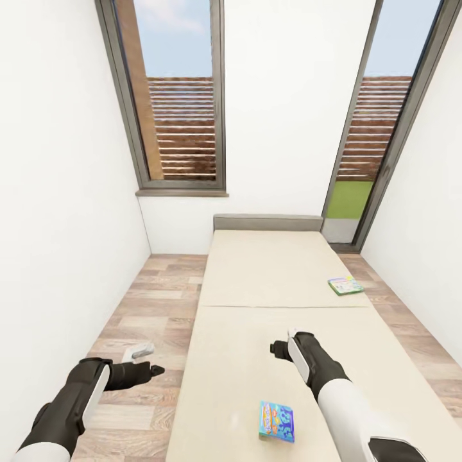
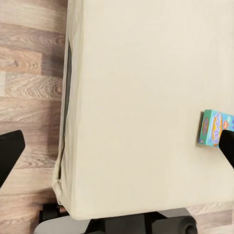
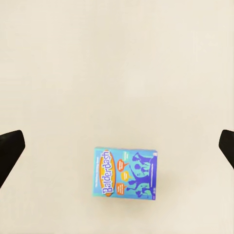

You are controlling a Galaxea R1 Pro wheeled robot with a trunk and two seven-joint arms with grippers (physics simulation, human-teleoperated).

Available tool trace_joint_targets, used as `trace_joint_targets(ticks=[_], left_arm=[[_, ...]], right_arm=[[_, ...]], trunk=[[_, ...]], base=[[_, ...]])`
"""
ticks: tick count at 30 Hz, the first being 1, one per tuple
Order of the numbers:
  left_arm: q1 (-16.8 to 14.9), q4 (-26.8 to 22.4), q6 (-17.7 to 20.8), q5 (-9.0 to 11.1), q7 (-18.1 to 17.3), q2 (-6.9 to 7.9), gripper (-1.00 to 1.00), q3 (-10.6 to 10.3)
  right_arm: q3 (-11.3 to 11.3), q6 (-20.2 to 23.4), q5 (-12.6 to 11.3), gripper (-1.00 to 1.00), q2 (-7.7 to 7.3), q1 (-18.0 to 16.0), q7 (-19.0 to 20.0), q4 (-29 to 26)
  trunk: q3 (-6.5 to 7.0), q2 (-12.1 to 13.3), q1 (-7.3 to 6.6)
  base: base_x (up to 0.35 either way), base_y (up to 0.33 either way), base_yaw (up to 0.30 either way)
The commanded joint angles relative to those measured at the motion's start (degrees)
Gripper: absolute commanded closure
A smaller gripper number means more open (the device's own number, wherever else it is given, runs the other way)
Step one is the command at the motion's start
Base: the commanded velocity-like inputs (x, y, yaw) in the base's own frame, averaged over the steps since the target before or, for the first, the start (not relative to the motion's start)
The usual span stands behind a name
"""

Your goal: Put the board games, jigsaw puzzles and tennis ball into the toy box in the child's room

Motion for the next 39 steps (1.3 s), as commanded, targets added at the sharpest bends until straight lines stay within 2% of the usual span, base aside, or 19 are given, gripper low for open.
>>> trace_joint_targets(ticks=[1, 39], left_arm=[[-0.05, -0.07, 0.39, 0.21, -0.09, -0.01, -1.00, 0.09], [-0.05, -1.43, 0.30, -0.03, 0.12, -0.37, -1.00, -0.24]], right_arm=[[-0.22, 0.20, -0.36, -1.00, 0.06, -0.04, -0.33, -0.09], [-0.49, 0.20, -0.43, -1.00, 0.04, -0.04, -0.27, 0.00]], trunk=[[-0.21, -0.13, 0.03], [-3.79, -0.13, 0.03]], base=[[0.000, 0.000, 0.000], [0.000, 0.000, 0.000]])
